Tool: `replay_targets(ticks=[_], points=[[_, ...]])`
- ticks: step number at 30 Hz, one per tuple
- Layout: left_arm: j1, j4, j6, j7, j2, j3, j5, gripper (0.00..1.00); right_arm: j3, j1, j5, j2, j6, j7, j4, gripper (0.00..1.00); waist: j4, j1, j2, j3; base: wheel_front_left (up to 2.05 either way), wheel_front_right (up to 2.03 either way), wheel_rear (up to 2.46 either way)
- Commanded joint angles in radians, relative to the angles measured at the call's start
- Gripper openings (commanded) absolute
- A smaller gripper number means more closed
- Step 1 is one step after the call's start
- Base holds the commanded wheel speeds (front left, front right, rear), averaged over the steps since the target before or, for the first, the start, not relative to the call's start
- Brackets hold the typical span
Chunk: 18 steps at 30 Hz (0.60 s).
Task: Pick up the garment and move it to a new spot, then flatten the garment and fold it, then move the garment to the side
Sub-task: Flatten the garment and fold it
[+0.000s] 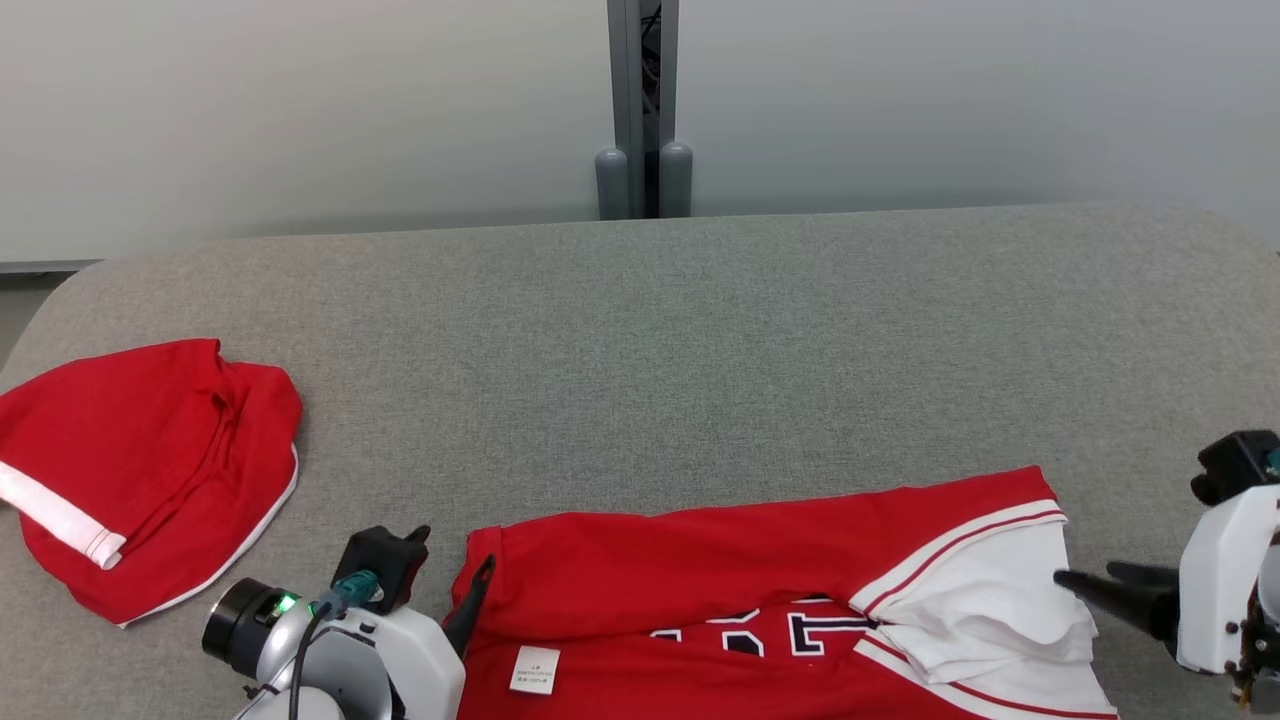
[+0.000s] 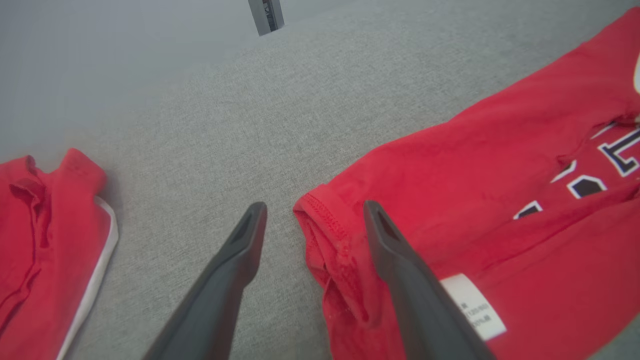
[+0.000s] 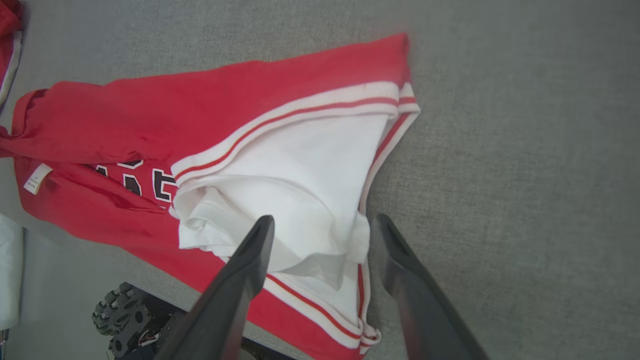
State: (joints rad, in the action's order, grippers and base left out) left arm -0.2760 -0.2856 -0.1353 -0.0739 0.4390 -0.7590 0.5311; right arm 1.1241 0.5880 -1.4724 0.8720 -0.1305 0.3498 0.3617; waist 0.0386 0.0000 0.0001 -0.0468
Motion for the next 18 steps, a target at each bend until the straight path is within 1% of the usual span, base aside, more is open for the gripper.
replay_targets(ticks=[1, 4, 6, 9, 13, 16, 18], points=[[-0.017, 0.004, -0.010, 0.007, 0.002, 0.007, 0.006, 1.00, -0.007, 0.009, 0.013, 0.000, -0.001, -0.015, -0.003, 1.00, -0.001, 0.0000, -0.0001, 0.002, 0.00, 0.00, 0.00], [-0.032, 0.018, -0.035, 0.048, -0.010, 0.043, 0.015, 1.00, -0.045, 0.018, 0.056, -0.012, -0.001, -0.109, 0.010, 1.00, -0.002, 0.0000, -0.0001, 0.007, 0.00, 0.00, 0.00], [-0.035, 0.026, -0.061, 0.086, -0.025, 0.070, 0.024, 1.00, -0.074, 0.020, 0.088, -0.028, -0.001, -0.192, 0.023, 1.00, -0.003, 0.0000, -0.0001, 0.010, 0.00, 0.00, 0.00], [-0.042, 0.036, -0.098, 0.164, -0.051, 0.121, 0.037, 1.00, -0.120, 0.017, 0.152, -0.057, -0.001, -0.336, 0.040, 1.00, -0.007, 0.0000, -0.0001, 0.013, 0.00, 0.00, 0.00], [-0.021, 0.040, -0.138, 0.272, -0.080, 0.184, 0.057, 1.00, -0.175, 0.009, 0.271, -0.098, -0.001, -0.532, 0.084, 1.00, -0.018, 0.0000, -0.0001, 0.014, 0.00, 0.00, 0.00], [-0.005, 0.045, -0.166, 0.319, -0.100, 0.237, 0.066, 1.00, -0.233, 0.003, 0.390, -0.138, -0.001, -0.605, 0.111, 1.00, -0.026, 0.0000, -0.0001, 0.013, 0.00, 0.00, 0.00], [0.013, 0.054, -0.177, 0.334, -0.120, 0.277, 0.066, 1.00, -0.318, -0.014, 0.468, -0.174, -0.001, -0.616, 0.119, 1.00, -0.031, 0.0000, -0.0001, 0.013, 0.00, 0.00, 0.00]])
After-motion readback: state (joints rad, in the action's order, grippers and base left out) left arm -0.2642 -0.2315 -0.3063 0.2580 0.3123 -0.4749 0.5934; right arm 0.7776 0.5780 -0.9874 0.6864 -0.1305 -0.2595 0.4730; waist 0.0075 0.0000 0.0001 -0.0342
